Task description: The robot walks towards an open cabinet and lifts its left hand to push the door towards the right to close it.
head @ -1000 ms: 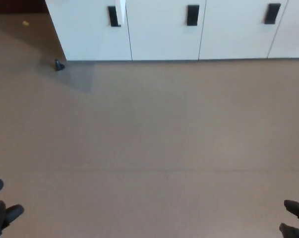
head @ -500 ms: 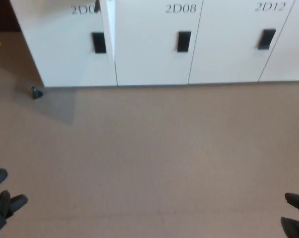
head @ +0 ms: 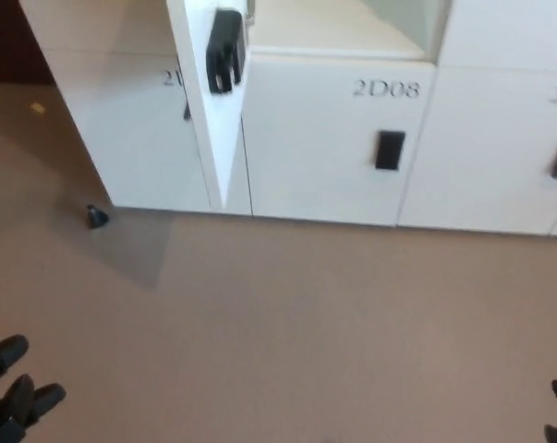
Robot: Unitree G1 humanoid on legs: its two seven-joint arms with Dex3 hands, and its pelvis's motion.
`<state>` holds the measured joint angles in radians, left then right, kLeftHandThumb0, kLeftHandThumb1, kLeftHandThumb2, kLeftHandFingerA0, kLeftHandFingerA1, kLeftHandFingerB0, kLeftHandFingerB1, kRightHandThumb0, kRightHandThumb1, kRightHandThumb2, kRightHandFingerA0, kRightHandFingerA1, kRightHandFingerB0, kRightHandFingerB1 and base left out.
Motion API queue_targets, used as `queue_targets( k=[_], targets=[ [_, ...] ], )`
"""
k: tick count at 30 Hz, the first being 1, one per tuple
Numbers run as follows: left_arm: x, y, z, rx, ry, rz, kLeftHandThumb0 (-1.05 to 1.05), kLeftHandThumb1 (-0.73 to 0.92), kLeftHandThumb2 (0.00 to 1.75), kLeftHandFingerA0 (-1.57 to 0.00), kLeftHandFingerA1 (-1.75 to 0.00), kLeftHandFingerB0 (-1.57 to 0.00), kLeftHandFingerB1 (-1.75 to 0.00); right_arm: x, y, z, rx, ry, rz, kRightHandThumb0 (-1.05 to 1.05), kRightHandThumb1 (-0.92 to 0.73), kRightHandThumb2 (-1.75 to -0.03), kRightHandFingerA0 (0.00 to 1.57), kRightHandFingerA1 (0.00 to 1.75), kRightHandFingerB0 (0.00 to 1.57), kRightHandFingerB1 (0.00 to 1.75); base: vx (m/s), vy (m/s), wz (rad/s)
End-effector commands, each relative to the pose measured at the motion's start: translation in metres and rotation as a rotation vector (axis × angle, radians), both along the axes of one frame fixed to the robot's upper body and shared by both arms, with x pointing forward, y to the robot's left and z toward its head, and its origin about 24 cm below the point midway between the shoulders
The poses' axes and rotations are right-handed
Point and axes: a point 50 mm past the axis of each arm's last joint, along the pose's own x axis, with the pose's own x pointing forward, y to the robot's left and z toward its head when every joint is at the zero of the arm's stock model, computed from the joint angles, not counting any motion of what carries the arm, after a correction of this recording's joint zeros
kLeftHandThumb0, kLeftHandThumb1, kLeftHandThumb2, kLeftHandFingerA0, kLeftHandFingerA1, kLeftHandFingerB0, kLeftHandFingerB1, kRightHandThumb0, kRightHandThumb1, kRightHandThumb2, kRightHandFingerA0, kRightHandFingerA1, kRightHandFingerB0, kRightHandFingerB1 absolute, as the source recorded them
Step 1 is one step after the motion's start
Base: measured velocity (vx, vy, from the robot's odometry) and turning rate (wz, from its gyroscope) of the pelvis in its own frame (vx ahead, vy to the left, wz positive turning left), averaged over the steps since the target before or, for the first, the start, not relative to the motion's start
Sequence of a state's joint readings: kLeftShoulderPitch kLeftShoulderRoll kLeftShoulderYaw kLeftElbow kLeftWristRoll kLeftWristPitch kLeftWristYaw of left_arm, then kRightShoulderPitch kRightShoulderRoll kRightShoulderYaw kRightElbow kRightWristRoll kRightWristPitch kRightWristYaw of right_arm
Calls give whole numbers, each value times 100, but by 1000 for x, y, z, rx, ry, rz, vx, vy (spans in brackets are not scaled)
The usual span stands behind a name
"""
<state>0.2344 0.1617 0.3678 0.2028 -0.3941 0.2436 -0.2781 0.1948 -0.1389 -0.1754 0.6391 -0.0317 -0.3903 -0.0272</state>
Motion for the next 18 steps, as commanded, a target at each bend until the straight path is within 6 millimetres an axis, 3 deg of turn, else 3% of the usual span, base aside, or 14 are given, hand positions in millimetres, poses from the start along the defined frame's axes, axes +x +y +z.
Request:
queue_targets(
  k=[1,10,17,18],
  targets=[
    [2,4,2,34,5,-10,-24,78,62,-52,-59,-36,-45,-9,-5,-4,2,16,-32,-29,-67,-59,65,47,49,42,380,-44,-20],
    [6,-1,-3,112,17,-53,-24,77,62,-57,-60,-38,-46,-14,-5,-9,-36,38,-6,-30,-65,-59,70,48,53,42,488,178,-35],
    [13,-6,-4,178,14,-98,-24,78,62,-53,-59,-37,-46,-12,-5,-10,-47,50,-2,-30,-65,-59,68,48,53,42,440,172,5],
    [8,-1,-4,205,28,-98,-25,76,61,-56,-60,-39,-46,-20,1,-16,-47,68,8,-29,-66,-59,69,48,53,43,273,7,17]
  ],
)
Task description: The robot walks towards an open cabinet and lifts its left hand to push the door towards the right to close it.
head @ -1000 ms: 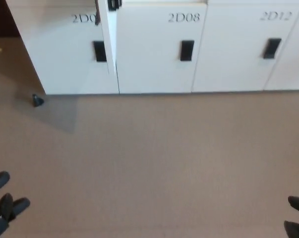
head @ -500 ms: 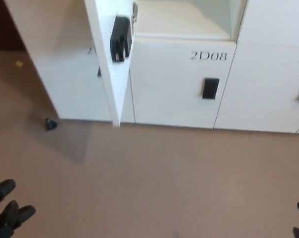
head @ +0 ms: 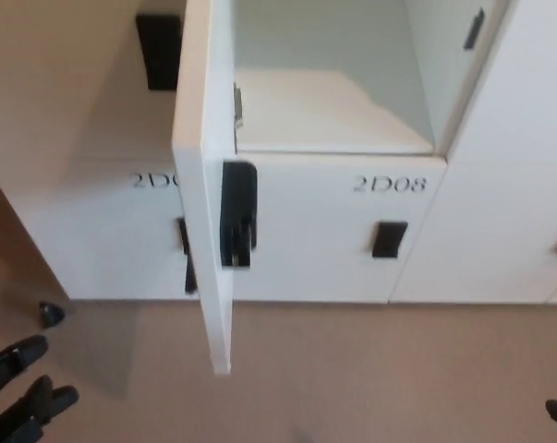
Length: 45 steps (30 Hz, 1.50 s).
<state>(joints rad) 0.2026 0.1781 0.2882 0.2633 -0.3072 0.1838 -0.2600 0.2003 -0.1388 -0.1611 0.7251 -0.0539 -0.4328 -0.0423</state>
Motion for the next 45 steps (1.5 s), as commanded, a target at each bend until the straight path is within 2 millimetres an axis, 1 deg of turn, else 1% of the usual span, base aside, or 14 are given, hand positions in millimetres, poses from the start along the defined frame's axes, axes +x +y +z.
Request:
queue_targets(
  k=[1,2,3,8,9,13,17,18,23,29,36,40,42,45],
  targets=[
    [-1,8,3,115,-9,-22,-25,76,61,-56,-60,-39,-46,-8,-1,-4,-37,14,5,-29,-66,-59,69,48,53,43,292,-4,18],
    [-2,8,4,131,-1,-27,-25,77,62,-53,-57,-37,-45,-11,1,-6,-35,20,6,-30,-66,-59,69,48,54,43,302,-28,26],
    [-1,7,4,152,9,-33,-23,77,62,-55,-58,-38,-45,-14,0,-7,-35,28,4,-31,-66,-59,69,48,55,43,293,-51,33],
    [-1,4,3,190,11,-45,-23,77,62,-55,-57,-40,-45,-15,-2,-8,-45,42,10,-32,-65,-59,69,48,54,43,369,-56,30],
    [0,4,4,202,9,-51,-27,76,62,-53,-56,-39,-45,-14,-1,-8,-49,41,15,-34,-65,-59,69,48,55,43,367,7,0],
    [1,4,6,228,-5,-69,-25,77,62,-46,-53,-38,-44,-13,0,-7,-69,41,30,-35,-65,-59,70,48,56,43,322,-1,-9],
    [3,3,9,232,-22,-68,-24,77,63,-48,-54,-40,-45,-10,0,-7,-85,34,41,-36,-65,-58,72,48,57,43,284,52,-13],
    [5,3,9,242,-26,-73,-25,76,62,-44,-53,-39,-44,-10,0,-6,-87,31,44,-31,-65,-59,74,50,59,45,142,157,14],
    [8,4,9,246,-41,-77,-24,76,60,-40,-52,-39,-44,-7,1,-6,-91,22,51,-30,-65,-59,76,50,62,45,156,247,-5],
    [10,3,10,244,-58,-83,-24,75,61,-39,-52,-39,-45,-5,2,-5,-91,19,53,-31,-67,-59,75,50,61,45,-4,35,2],
    [11,2,10,242,-70,-92,-25,74,61,-44,-55,-40,-45,-4,2,-6,-104,24,65,-30,-67,-58,77,50,63,45,38,-39,1],
    [14,-3,13,229,-99,-98,-26,75,61,-41,-56,-38,-44,-2,1,-6,-107,29,66,-33,-66,-59,77,50,63,45,0,0,0],
    [20,-10,16,200,-130,-74,-24,76,62,-40,-58,-36,-44,-2,1,-6,-112,32,71,-34,-66,-59,78,50,63,45,0,0,0],
    [31,-20,23,183,-167,-77,-28,74,61,-39,-56,-36,-44,1,2,-5,-117,26,79,-32,-65,-59,79,51,64,46,0,0,0]
  ],
)
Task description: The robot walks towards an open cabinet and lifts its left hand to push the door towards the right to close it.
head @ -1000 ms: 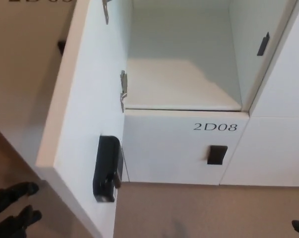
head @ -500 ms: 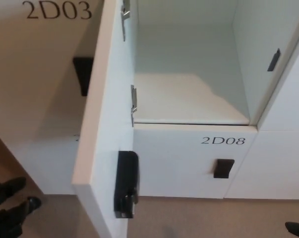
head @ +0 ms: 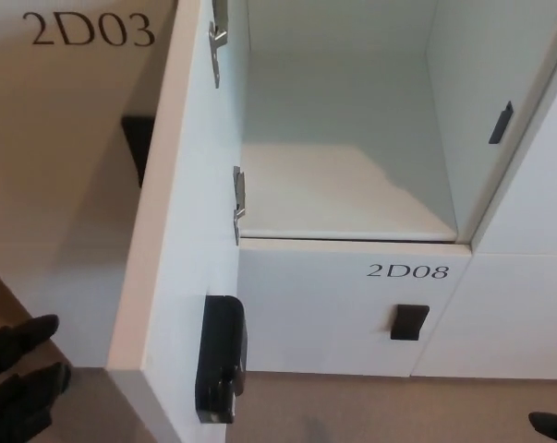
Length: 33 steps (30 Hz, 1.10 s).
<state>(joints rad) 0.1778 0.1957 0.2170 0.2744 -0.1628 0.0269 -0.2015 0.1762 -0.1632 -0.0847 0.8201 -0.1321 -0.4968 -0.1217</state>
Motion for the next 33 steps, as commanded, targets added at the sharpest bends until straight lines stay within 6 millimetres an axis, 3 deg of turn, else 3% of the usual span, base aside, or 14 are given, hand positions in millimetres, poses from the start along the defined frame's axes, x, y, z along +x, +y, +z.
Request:
queue_targets(
  k=[1,7,9,13,15,16,18,20,21,22,23,26,27,33],
  targets=[
    [22,-18,16,-25,-97,-9,-29,74,61,-40,-54,-36,-42,3,-4,3,-30,-3,11,-31,-65,-59,80,53,65,47,0,0,0],
    [61,-55,41,-8,-180,-92,-30,74,62,-38,-51,-33,-42,7,-4,5,-28,-9,27,-34,-65,-58,78,51,66,46,0,0,0],
    [82,-80,54,-11,-219,-116,-24,50,92,-31,-59,-25,-54,9,-4,6,-32,-10,39,-35,-64,-59,78,52,66,47,0,0,0],
    [112,-161,72,-35,-263,-260,-17,68,59,-44,-48,-41,-43,8,5,3,-50,1,86,-33,-64,-59,78,52,67,48,0,0,0],
    [114,-173,74,-34,-266,-281,-17,68,59,-44,-48,-41,-43,8,6,3,-53,3,93,-33,-64,-59,78,52,67,48,20,-31,5],
    [118,-226,81,-70,-268,-392,-20,59,57,-47,-48,-43,-43,7,5,4,-70,8,117,-31,-66,-58,78,50,65,46,35,-63,9],
    [102,-334,108,-103,-297,-650,-26,54,55,-58,-48,-51,-42,8,5,7,-88,7,149,-31,-65,-59,80,53,67,47,34,-64,11],
    [91,-365,119,-98,-317,-731,-26,54,55,-58,-48,-51,-42,9,6,8,-91,6,156,-31,-65,-59,80,53,67,47,33,-61,22],
    [69,-400,128,-142,-325,-853,1,92,102,0,-56,0,-32,11,6,9,-100,3,172,-33,-68,-60,82,56,67,48,31,-60,28],
    [51,-424,136,-172,-335,-944,1,92,102,0,-56,0,-32,12,6,10,-106,0,183,-33,-68,-60,82,56,67,48,31,-60,23],
    [18,-454,151,-206,-361,-1109,36,92,159,0,0,0,0,15,8,11,-113,-5,196,-33,-68,-60,82,56,67,48,31,-60,23],
    [-4,-470,161,-224,-382,-1215,36,92,159,0,0,0,0,18,9,12,-117,-9,204,-33,-68,-60,82,56,67,48,20,-39,9],
    [-31,-483,166,-249,-398,-1334,-25,52,55,-63,-50,-59,-43,20,12,14,-113,-32,187,-28,-63,-58,84,54,69,48,0,0,0],
    [-80,-491,167,-318,-418,-1560,-23,55,56,-63,-50,-56,-43,21,11,25,-118,-59,255,-29,-65,-58,78,52,67,48,9,-41,-1]
  ],
)
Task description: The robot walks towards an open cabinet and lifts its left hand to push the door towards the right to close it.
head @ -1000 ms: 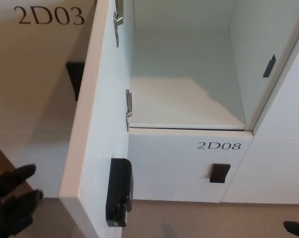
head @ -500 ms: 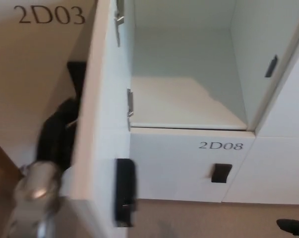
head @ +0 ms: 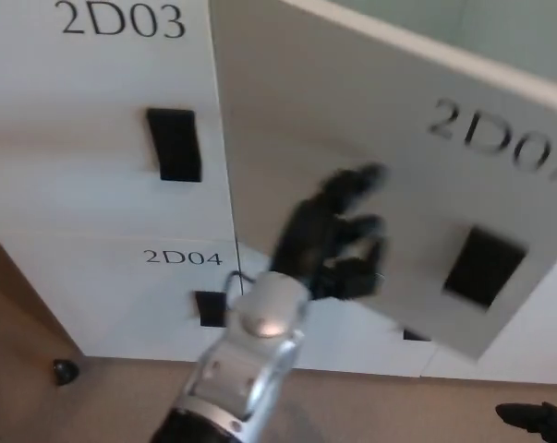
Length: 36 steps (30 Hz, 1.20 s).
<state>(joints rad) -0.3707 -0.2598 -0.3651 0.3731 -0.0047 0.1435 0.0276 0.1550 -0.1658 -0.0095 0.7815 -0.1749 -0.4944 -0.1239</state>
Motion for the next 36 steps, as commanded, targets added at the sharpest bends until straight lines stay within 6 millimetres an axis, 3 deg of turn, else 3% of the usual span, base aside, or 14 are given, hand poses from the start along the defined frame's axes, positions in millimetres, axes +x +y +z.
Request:
queue_targets(
  k=[1,13,14,18,19,21,22,26,27,28,30,33,34,36],
  targets=[
    [-183,-217,94,-106,-213,-985,-23,55,56,-60,-50,-54,-43,8,-6,22,-105,-42,147,-29,-65,-58,79,51,67,48,20,-85,2],
    [-139,-196,89,-66,-252,-855,-27,58,56,-58,-53,-53,-44,18,-3,22,-111,-31,172,-26,-65,-59,81,53,66,48,6,-29,0],
    [-131,-190,87,-47,-255,-833,-26,57,56,-59,-52,-55,-44,19,0,22,-125,-43,151,-28,-60,-58,88,52,73,49,0,0,0],
    [-103,-162,74,7,-235,-750,-33,57,57,-60,-51,-55,-43,20,-1,23,-211,-50,213,-34,-64,-60,82,51,67,47,0,0,0],
    [-86,-127,53,38,-215,-657,-50,51,56,-74,-43,-66,-41,19,-3,24,-226,-50,265,-33,-64,-59,80,55,66,49,0,0,0],
    [-84,-119,49,46,-211,-639,-50,51,56,-74,-43,-66,-41,19,-3,24,-223,-52,269,-33,-64,-59,80,55,66,49,0,0,0],
    [-79,-96,36,65,-179,-582,-34,57,57,-61,-54,-56,-46,16,-4,25,-187,-73,208,-35,-64,-59,82,52,67,46,0,0,0],
    [-72,-33,7,112,-95,-453,-29,60,57,-59,-53,-54,-49,18,-10,27,-142,-86,182,-36,-69,-60,74,52,59,44,0,0,0],
    [-75,-1,-7,125,-38,-383,-31,60,57,-58,-53,-57,-51,18,-11,27,-134,-60,174,-32,-68,-59,78,52,64,47,0,0,0],
    [-75,-1,-7,125,-38,-383,-31,60,57,-58,-53,-57,-51,18,-11,27,-134,-60,174,-32,-68,-59,78,52,64,47,0,0,0],
    [-88,63,-32,161,78,-224,-26,61,57,-58,-53,-55,-51,22,-13,25,-114,-31,140,-29,-67,-58,79,52,65,48,0,0,0],
    [-104,110,-48,198,154,-90,-26,63,58,-58,-53,-50,-53,24,-14,23,-110,-10,124,-31,-66,-58,78,51,65,46,0,0,0],
    [-104,110,-48,198,154,-90,-26,63,58,-58,-53,-50,-53,24,-14,23,-110,-10,124,-31,-66,-58,78,51,65,46,0,0,0],
    [-120,157,-66,219,214,57,-22,66,59,-54,-54,-47,-55,23,-16,20,-98,0,110,-28,-66,-60,80,52,65,48,0,0,0]
  ],
)
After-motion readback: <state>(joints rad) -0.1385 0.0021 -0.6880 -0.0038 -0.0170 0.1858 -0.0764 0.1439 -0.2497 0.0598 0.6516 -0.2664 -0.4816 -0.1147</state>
